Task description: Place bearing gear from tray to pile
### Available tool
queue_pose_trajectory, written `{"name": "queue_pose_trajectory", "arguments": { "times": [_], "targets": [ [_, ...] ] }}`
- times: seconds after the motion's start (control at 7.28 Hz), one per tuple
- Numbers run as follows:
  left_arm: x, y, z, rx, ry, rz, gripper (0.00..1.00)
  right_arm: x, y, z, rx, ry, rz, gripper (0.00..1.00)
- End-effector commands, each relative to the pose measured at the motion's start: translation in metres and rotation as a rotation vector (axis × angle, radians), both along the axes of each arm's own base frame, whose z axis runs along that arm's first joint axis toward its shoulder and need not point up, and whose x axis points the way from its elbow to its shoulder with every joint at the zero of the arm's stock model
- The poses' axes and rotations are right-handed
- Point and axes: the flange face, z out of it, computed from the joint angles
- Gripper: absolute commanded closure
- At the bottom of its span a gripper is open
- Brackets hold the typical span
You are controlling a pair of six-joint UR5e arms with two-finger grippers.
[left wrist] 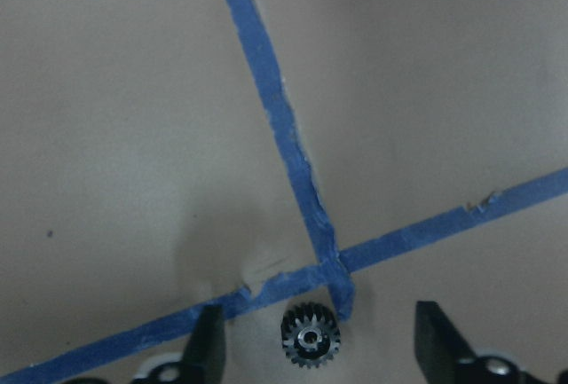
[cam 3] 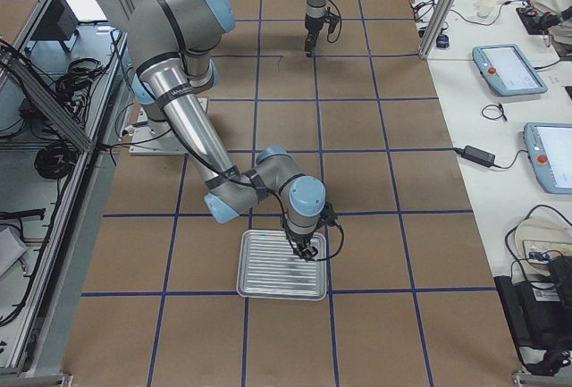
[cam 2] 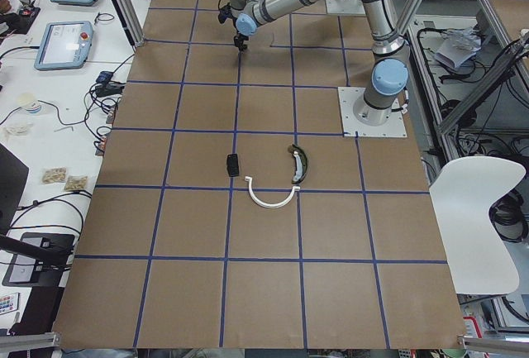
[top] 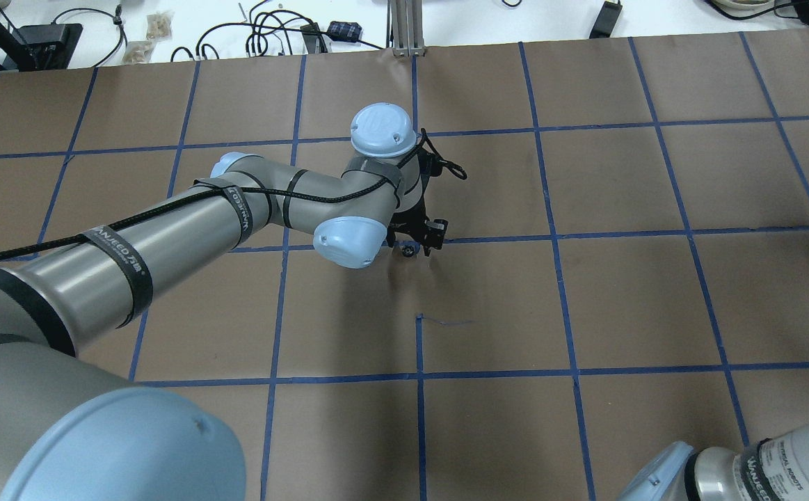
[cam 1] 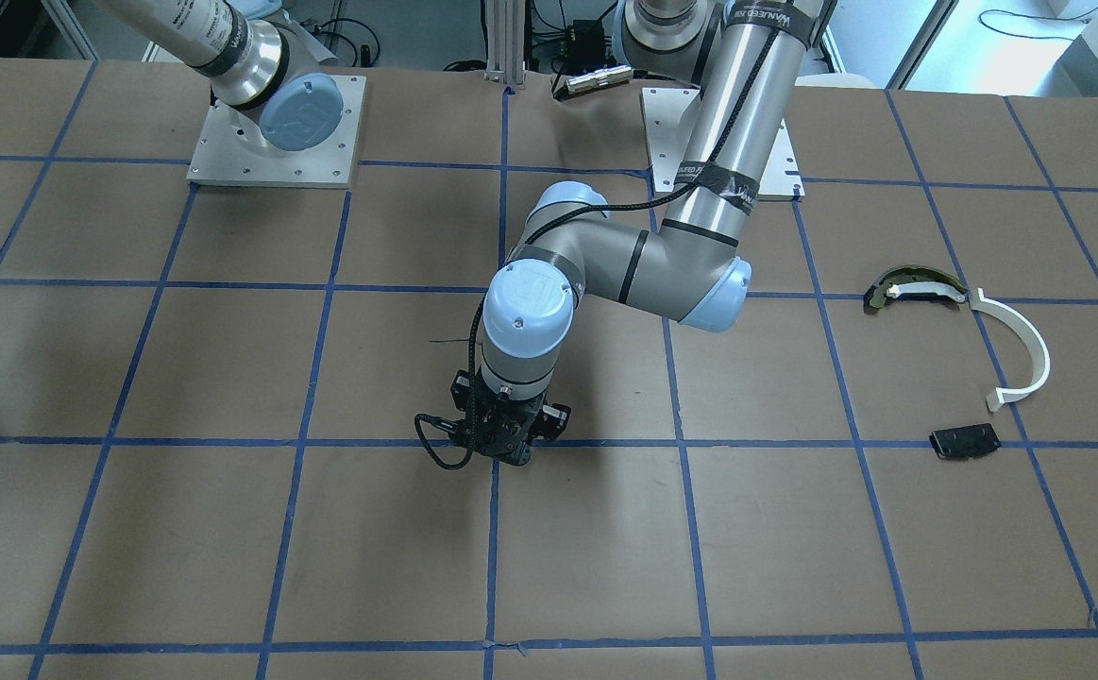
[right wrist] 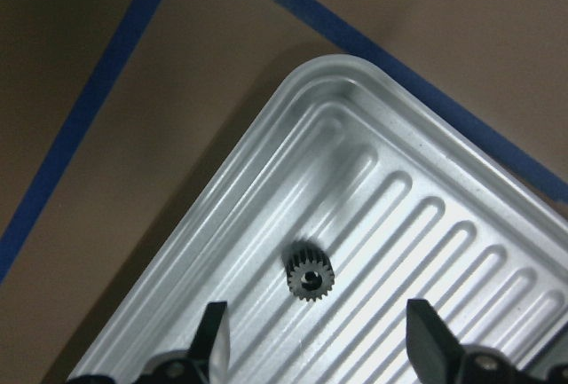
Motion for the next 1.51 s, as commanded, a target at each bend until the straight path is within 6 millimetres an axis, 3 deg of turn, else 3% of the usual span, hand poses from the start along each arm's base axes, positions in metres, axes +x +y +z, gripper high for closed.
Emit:
{"name": "queue_pose_trajectory", "arguments": {
  "times": [0.0, 0.14, 0.69, 0.96, 1.1, 1.24, 1.37],
  "targets": [
    [0.001, 0.002, -0.005, 0.021, -0.008, 0.001, 0.29, -0.003, -0.005, -0.006, -0.069, -0.045, -0.003, 0.27],
    [0.001, 0.003, -0.003, 0.028, -0.016, 0.000, 0.30, -0.002, -0.003, -0.009, -0.066, -0.048, -0.004, 0.27],
    [0.001, 0.002, 0.002, 0.025, -0.013, 0.000, 0.99, -0.010, 0.003, -0.020, -0.060, -0.047, 0.005, 0.27],
    [0.001, -0.001, 0.009, 0.016, -0.011, 0.000, 1.00, -0.013, 0.006, -0.032, -0.051, -0.063, 0.001, 0.27],
    [0.012, -0.004, 0.022, 0.027, -0.017, 0.018, 1.00, -0.013, 0.007, -0.039, -0.035, -0.066, 0.011, 0.34],
    [0.046, -0.019, 0.048, 0.034, -0.055, 0.070, 1.00, -0.014, 0.007, -0.042, -0.028, -0.068, 0.010, 0.37],
    [0.091, -0.033, 0.080, 0.037, -0.056, 0.139, 1.00, -0.014, 0.007, -0.042, -0.029, -0.069, 0.008, 0.49]
  ]
}}
